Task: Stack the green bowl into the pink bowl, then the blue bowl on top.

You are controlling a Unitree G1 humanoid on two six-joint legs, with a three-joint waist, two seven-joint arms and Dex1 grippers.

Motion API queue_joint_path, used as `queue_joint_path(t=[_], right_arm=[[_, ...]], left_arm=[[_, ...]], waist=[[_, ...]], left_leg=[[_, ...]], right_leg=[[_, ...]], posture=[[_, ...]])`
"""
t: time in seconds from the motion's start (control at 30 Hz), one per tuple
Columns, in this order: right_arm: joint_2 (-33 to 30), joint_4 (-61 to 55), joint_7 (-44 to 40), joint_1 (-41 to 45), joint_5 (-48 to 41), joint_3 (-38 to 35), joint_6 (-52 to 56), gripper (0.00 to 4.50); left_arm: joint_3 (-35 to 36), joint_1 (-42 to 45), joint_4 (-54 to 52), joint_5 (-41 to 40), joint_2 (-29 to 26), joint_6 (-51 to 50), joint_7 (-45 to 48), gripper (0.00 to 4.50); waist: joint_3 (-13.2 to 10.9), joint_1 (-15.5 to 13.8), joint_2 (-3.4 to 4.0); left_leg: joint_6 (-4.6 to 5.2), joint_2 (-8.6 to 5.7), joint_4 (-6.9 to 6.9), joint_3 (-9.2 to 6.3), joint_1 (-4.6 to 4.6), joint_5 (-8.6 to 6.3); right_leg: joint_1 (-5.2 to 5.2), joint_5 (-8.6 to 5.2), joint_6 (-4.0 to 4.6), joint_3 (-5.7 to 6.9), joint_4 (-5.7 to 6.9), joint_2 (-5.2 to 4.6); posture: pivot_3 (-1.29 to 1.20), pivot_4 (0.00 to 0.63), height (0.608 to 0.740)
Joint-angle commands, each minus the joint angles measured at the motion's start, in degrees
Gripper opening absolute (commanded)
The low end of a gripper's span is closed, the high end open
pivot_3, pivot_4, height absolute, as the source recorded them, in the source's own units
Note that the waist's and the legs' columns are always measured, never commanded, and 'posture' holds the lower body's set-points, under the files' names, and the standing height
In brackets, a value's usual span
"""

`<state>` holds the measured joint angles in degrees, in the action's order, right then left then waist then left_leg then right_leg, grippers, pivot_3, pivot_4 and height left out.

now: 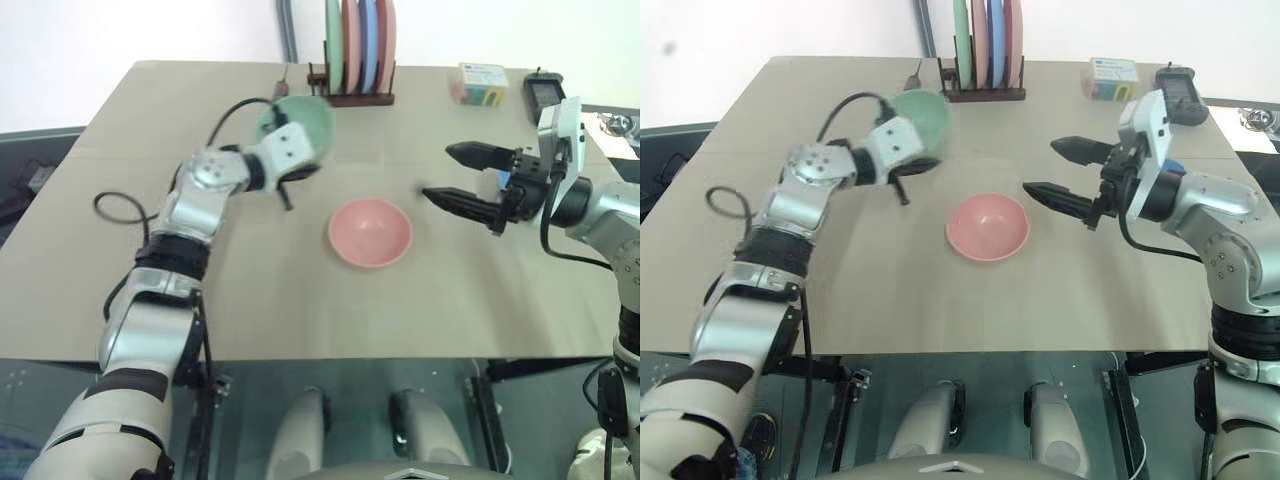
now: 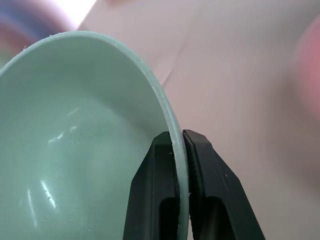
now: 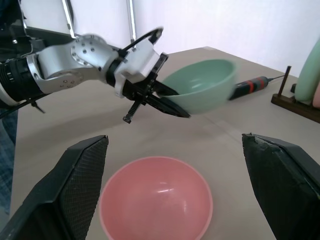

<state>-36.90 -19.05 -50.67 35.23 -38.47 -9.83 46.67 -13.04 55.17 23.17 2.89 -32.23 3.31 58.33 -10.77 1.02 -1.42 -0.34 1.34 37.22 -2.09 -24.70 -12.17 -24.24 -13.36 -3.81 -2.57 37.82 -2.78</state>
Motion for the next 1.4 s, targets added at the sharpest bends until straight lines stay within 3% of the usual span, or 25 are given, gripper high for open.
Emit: queue_joint_path(t=[0.03, 0.53, 0.77, 0.83, 0.87, 1.17, 1.4], right_arm=[[-0.8, -0.5, 0.4, 1.3, -0.8, -0.8, -1.8, 4.5], [-1.4, -0.5, 1.1, 1.1, -1.0, -0.5, -2.5, 4.5], [-2.3, 2.9, 2.0, 2.4, 2.3, 1.8, -3.5, 4.5], [-3.0, 6.0, 3.5, 3.1, 5.5, 3.1, -4.2, 4.5], [-3.6, 7.6, 4.1, 3.5, 7.4, 3.9, -4.7, 4.5], [-6.4, 25.8, 10.3, 7.8, 22.2, 9.6, -9.1, 4.5], [-4.9, 45.6, 13.7, 11.4, 31.1, 12.4, -16.4, 4.5]], left_arm=[[-1.7, -2.0, -9.6, -2.3, -0.2, 1.7, 5.0, 0.03], [-5.5, -6.0, -18.6, -3.4, -0.1, 5.3, 13.3, 0.03], [-3.4, -8.8, -23.3, -9.0, -0.4, 2.5, 15.3, 2.52], [-1.9, -9.6, -25.0, -11.8, -0.1, 0.8, 14.9, 3.11], [-1.0, -9.9, -25.7, -13.4, 0.2, -0.4, 14.2, 3.19], [10.0, -12.3, -31.3, -26.0, 3.1, -15.6, 3.3, 3.19], [20.3, -22.2, -36.6, -36.2, 1.2, -26.6, -3.2, 3.19]], waist=[[0.0, 0.2, 0.03], [0.0, -0.1, 0.04], [0.0, -0.1, 0.04], [0.0, -0.1, 0.04], [0.0, -0.1, 0.04], [0.0, 0.0, 0.04], [0.0, 1.0, 0.05]], left_leg=[[0.0, 0.0, -0.01, 0.03, 0.05, 0.0], [0.02, 0.02, 0.12, 0.0, 0.05, 0.01], [0.02, 0.02, 0.12, 0.02, 0.07, 0.01], [0.02, 0.02, 0.14, 0.01, 0.07, 0.01], [0.02, 0.02, 0.15, 0.01, 0.07, 0.01], [0.02, 0.02, 0.16, 0.01, 0.06, 0.01], [0.02, 0.02, 0.15, 0.07, 0.1, 0.01]], right_leg=[[-0.01, 0.0, 0.0, -0.03, 0.05, 0.01], [0.0, -0.01, 0.0, -0.03, 0.12, 0.06], [0.0, -0.01, 0.0, -0.04, 0.13, 0.06], [0.01, -0.01, 0.0, -0.04, 0.14, 0.06], [0.01, -0.01, 0.0, -0.04, 0.15, 0.06], [0.01, -0.01, -0.01, -0.04, 0.13, 0.06], [0.0, 0.0, 0.0, -0.1, 0.15, 0.05]], posture=[[0.0, 0.15, 0.74], [0.0, 0.15, 0.74], [0.0, 0.15, 0.74], [0.0, 0.15, 0.74], [0.0, 0.15, 0.74], [0.0, 0.15, 0.74], [0.0, 0.15, 0.74]])
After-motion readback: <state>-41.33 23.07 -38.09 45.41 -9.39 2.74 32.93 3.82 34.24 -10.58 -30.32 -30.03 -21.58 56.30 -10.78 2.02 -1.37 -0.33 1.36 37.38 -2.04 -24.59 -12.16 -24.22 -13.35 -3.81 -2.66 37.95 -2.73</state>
